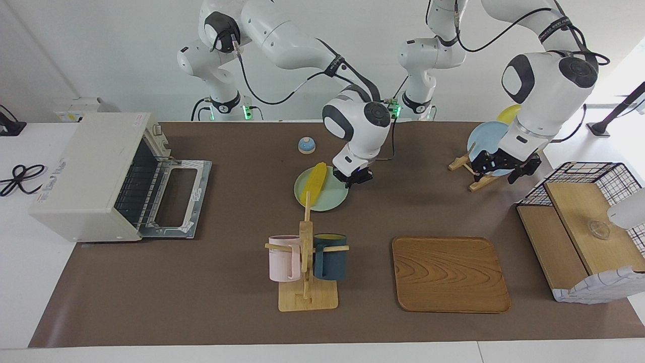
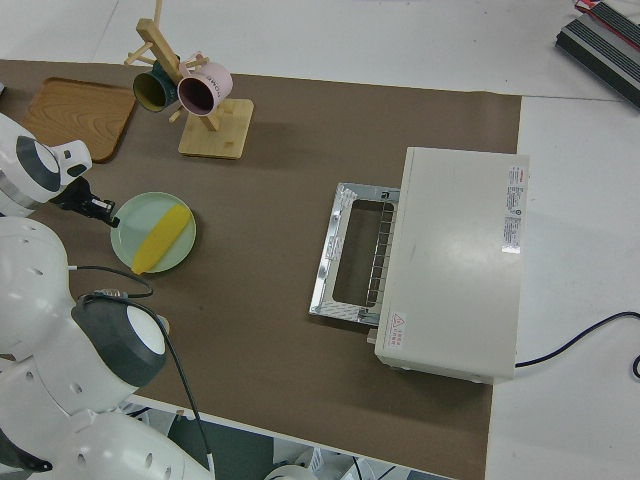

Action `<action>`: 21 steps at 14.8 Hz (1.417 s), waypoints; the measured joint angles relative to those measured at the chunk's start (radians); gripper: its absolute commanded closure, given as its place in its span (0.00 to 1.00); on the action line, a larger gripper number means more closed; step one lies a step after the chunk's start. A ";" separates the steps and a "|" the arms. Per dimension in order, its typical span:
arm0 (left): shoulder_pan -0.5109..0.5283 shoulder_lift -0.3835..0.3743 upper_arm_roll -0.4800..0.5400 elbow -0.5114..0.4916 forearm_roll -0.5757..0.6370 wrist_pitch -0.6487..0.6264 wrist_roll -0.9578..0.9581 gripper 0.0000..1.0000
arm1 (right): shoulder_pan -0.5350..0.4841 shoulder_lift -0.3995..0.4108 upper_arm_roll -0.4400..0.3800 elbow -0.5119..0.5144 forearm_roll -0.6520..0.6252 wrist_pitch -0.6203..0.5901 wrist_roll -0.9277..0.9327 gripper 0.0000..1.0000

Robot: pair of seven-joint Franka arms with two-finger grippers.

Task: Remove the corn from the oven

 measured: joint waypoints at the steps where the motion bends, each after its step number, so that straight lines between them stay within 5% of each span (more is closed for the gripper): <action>1: 0.000 0.000 0.000 0.000 0.000 0.001 0.000 0.00 | -0.007 -0.003 0.000 -0.001 0.005 0.011 0.007 0.85; 2: 0.000 0.001 -0.001 0.000 0.000 0.001 0.001 0.00 | -0.012 -0.005 0.000 -0.005 0.020 0.038 0.013 0.79; 4: 0.000 0.001 -0.004 0.000 0.000 0.004 0.001 0.00 | -0.020 -0.007 -0.001 -0.009 0.062 0.094 0.029 0.48; 9: -0.004 0.002 -0.011 0.000 0.000 0.013 0.002 0.00 | -0.067 -0.049 -0.009 0.005 0.069 0.107 -0.003 0.49; 16: -0.094 0.018 -0.021 0.003 -0.062 0.017 0.001 0.00 | -0.321 -0.322 -0.012 0.014 0.069 -0.292 -0.322 0.42; 20: -0.203 0.040 -0.024 0.004 -0.128 0.038 -0.062 0.00 | -0.467 -0.389 -0.012 0.011 0.069 -0.428 -0.447 0.38; 21: -0.240 0.047 -0.025 0.004 -0.131 0.050 -0.098 0.00 | -0.509 -0.401 -0.013 0.011 0.069 -0.449 -0.495 0.31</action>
